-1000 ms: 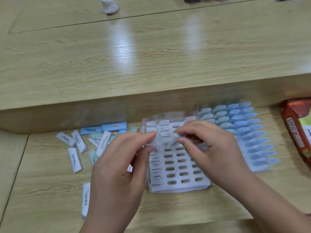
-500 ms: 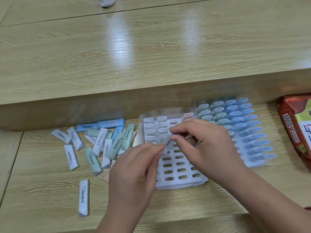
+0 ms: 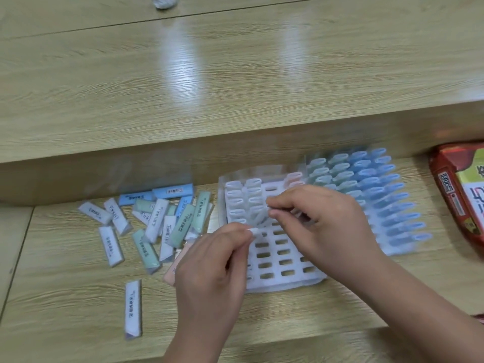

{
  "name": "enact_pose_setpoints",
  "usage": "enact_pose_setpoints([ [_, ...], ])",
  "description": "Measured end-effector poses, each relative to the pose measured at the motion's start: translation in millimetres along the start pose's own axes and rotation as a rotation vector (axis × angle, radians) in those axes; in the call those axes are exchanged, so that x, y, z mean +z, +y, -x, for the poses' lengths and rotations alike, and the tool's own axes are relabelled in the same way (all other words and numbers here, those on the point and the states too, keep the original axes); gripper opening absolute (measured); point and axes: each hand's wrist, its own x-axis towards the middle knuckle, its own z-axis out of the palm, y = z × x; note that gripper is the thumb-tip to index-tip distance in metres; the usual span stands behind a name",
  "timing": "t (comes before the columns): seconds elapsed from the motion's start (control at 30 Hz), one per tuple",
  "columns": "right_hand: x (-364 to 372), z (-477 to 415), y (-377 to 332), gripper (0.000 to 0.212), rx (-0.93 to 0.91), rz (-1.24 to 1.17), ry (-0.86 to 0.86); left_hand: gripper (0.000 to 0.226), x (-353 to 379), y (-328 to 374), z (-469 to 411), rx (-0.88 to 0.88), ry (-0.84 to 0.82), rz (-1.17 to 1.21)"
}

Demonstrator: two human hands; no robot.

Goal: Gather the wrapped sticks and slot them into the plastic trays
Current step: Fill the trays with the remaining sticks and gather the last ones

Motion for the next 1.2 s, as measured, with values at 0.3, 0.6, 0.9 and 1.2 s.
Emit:
enact_pose_setpoints([
  [0.3,1,1,4,0.008,-0.164,0.168,-0.027,0.018,-1,-1,-8,0.151,-0.186,-0.272],
  [0.6,0,2,9,0.043,-0.394,0.363,-0.161,0.04,-12,12,-21,0.107,-0.333,-0.396],
  [0.9,34,-1,-62,0.026,-0.31,0.208,-0.026,0.022,-67,-21,17,-0.318,-0.043,-0.284],
  [1.2,185,-53,-156,0.036,-0.057,0.231,-0.412,0.045,-124,-65,74,-0.874,-0.192,-0.54],
])
